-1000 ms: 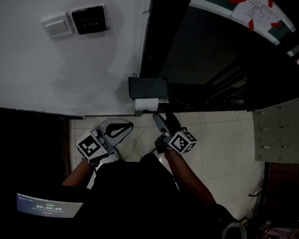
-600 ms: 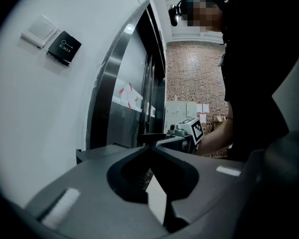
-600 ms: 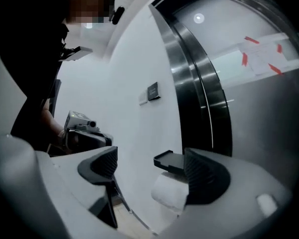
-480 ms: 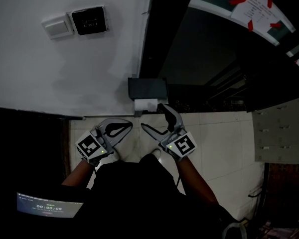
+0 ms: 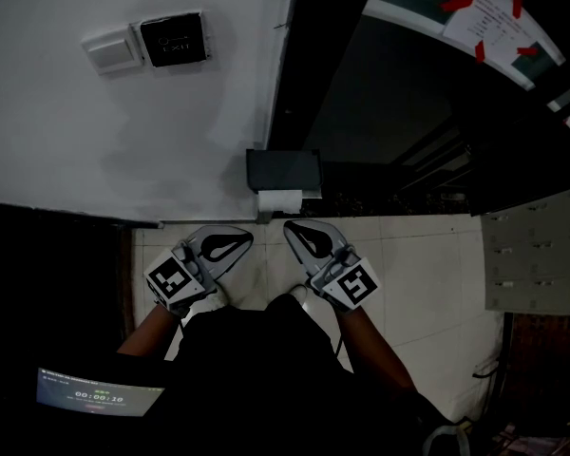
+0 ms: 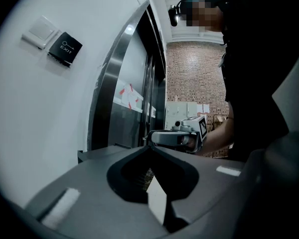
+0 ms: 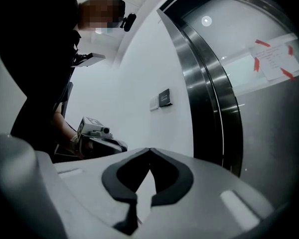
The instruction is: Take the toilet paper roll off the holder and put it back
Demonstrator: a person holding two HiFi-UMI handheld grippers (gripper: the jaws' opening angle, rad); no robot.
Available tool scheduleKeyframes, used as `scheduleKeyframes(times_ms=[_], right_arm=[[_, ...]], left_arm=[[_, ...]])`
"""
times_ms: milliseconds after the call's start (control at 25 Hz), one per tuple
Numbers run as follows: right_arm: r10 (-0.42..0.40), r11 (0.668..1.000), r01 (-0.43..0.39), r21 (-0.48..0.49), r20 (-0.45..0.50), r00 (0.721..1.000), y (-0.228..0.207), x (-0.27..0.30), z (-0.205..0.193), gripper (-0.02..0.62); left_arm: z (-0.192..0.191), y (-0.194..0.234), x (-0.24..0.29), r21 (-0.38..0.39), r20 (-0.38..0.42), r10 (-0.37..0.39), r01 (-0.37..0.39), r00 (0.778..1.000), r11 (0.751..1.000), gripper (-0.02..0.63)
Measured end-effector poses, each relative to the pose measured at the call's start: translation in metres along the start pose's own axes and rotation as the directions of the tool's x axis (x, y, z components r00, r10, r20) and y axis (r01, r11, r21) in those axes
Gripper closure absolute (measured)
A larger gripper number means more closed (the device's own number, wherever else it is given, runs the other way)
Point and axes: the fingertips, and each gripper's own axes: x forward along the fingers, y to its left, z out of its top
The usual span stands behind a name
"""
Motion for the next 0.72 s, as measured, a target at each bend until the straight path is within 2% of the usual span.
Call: scheduleKeyframes(times_ms=[120, 320, 520, 720], right_arm=[[0.013, 1.000, -0.013, -0.007, -0.001, 1.000, 0.0038, 0.0025, 0.0014, 0.595], [0.022, 1.000, -0.022, -0.001, 0.006, 1.000, 0.0060, 0.0046, 0.0045, 0.595], [0.027, 1.000, -0.027, -0.002, -0.005, 1.000, 0.0056, 0.0049, 0.0026, 0.595], [0.044, 0.999, -0.044, -0.012, -0.015, 0.999, 0.0104, 0.0072, 0.0016, 0.595]], left_arm=[[-0.0009, 0.0002, 0.0002, 0.005, 0.003, 0.000, 0.000, 1.000, 1.000, 0.604], [0.0045, -0.0018, 0.0012, -0.032, -0.012, 0.005, -0.005, 1.000, 0.999, 0.604], [0.0021, 0.0001, 0.0004, -0.009, -0.002, 0.006, -0.006, 1.000, 1.000, 0.604], [0.0043, -0.0016, 0.0005, -0.030, -0.013, 0.010, -0.010, 1.000, 1.000, 0.604]])
